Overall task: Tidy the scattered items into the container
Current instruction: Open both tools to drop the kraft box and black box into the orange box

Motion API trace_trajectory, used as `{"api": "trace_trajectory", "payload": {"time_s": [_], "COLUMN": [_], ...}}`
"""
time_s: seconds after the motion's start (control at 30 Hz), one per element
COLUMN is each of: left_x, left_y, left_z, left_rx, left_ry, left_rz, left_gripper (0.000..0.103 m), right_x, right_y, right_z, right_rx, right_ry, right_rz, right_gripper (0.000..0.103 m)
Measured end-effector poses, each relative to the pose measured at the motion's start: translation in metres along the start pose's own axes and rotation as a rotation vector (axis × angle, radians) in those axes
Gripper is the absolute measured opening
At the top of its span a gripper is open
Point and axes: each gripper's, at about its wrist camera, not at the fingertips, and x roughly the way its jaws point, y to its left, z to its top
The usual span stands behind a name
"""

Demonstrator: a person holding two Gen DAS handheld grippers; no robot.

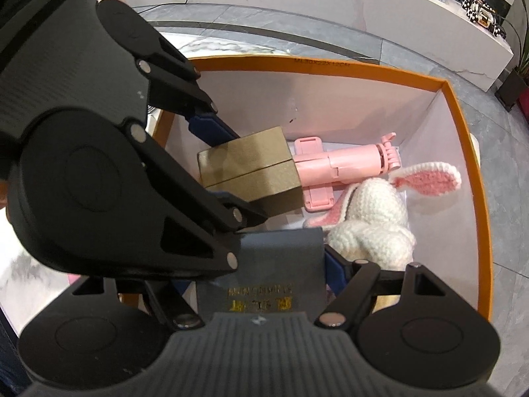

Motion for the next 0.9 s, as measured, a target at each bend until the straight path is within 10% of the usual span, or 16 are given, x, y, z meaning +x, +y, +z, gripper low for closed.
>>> {"api": "trace_trajectory", "payload": {"time_s": [0.9], "left_x": [-0.059], "left_y": [0.002], "left_z": [-0.011], "left_rx": [-0.006], "left_ry": [-0.086], "left_rz": [0.029], "left_gripper": [0.062], "right_x": [-0.052], "right_y": [0.012], "right_z": [-0.004], "right_rx": [-0.057], "right_ry": [-0.038], "right_rz": [-0.070], "right_gripper": [0.083]}}
